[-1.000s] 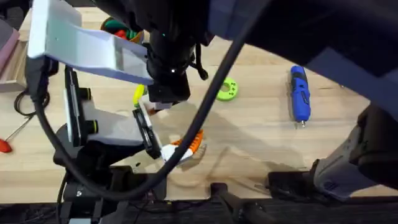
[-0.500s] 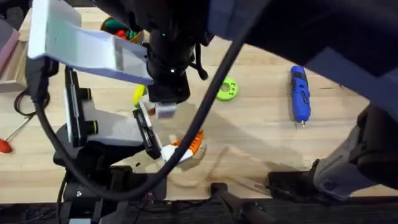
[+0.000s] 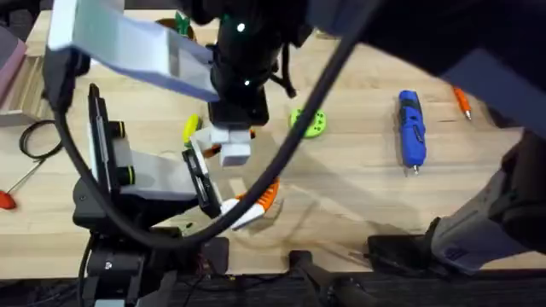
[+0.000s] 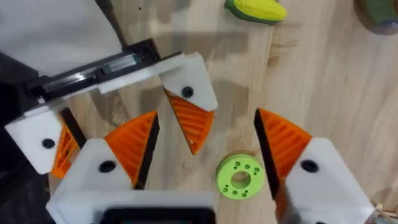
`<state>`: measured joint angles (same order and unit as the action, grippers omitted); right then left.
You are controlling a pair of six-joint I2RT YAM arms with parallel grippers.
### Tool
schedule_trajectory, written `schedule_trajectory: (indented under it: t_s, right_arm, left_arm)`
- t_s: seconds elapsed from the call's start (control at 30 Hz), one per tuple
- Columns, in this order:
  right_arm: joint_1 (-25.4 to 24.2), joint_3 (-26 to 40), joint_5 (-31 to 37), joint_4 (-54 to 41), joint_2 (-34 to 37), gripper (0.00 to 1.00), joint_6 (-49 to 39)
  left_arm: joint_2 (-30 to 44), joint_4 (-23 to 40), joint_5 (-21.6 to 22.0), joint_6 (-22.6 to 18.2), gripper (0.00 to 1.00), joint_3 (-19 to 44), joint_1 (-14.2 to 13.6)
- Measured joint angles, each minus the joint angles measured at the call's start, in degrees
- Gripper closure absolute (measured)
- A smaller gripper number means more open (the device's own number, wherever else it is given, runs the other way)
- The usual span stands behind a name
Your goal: Pick up the gripper from the table and insert it into the empty holder that is missing its gripper. Then pick up a screw, insert it into the mounting hole, and use the screwdriver to tighten it. Finally, clean up the table by picking up the vegetable and placing it into the bucket.
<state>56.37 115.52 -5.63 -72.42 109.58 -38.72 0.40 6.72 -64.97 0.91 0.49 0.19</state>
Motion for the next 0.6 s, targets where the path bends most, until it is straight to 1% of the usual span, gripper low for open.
schedule_trajectory:
  t_s: [0.2, 0.4, 0.47, 0.6]
  right_arm:
    - [-2.41, -0.01, -0.02, 1.31, -2.21, 0.094, 3.94]
    - [-6.74, -0.40, -0.01, 4.83, -5.81, 0.093, 10.07]
    - [-8.10, -2.50, -0.02, 8.64, -8.08, 0.093, 12.44]
    - [-11.73, -13.06, -0.04, 18.10, -15.81, 0.094, 18.07]
  left_arm:
    - [0.00, -0.02, 0.00, 0.00, 0.016, 0.00, 0.00]
    - [0.00, -0.01, 0.00, 0.00, 0.016, 0.00, 0.00]
    - [0.00, -0.02, 0.00, 0.00, 0.016, 0.00, 0.00]
    - [0.02, -0.01, 0.00, 0.00, 0.015, 0.00, 0.00]
